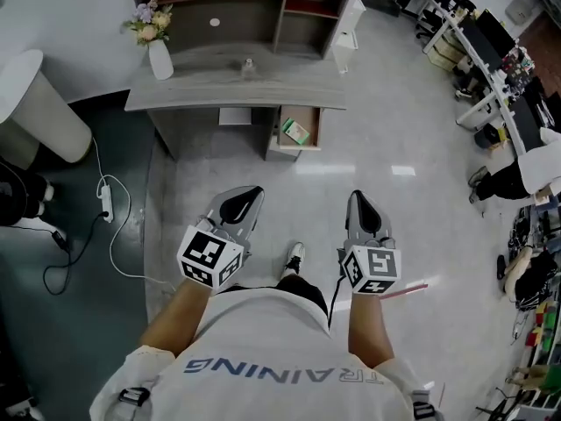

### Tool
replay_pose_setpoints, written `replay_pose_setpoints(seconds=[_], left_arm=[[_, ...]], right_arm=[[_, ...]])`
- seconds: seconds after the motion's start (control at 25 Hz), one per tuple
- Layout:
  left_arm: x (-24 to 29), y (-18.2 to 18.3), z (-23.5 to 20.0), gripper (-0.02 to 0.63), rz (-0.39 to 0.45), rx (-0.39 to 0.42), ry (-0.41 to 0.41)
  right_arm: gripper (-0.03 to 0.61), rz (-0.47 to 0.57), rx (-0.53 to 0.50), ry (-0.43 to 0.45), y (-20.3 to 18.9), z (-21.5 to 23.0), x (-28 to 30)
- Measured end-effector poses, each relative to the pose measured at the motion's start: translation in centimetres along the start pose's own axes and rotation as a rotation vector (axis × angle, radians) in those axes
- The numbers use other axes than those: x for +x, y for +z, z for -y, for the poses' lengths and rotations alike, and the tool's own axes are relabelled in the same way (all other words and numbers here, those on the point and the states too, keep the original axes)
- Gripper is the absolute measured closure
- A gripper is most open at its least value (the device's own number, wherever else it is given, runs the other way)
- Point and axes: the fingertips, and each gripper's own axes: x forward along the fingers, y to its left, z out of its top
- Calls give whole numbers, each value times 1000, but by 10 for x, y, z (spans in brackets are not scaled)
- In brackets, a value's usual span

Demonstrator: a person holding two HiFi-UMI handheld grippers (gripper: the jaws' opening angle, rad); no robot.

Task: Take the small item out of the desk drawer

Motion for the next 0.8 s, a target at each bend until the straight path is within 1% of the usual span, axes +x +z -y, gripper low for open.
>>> replay_pose_setpoints(seconds=[0.2, 0.44, 0.64, 0.8], left_arm=[[55, 13, 0, 612, -10, 26, 8], [119, 22, 0, 612, -30, 32, 44], [168, 21, 0, 612, -62, 39, 89], [202, 24, 3, 612, -60, 36, 134]], right_arm=[[561, -5, 16, 9, 4, 48, 36], [561, -19, 43, 34, -3, 109, 73], [561, -48, 91, 58, -20, 158, 105], [561, -67, 110, 85, -29, 195, 128]])
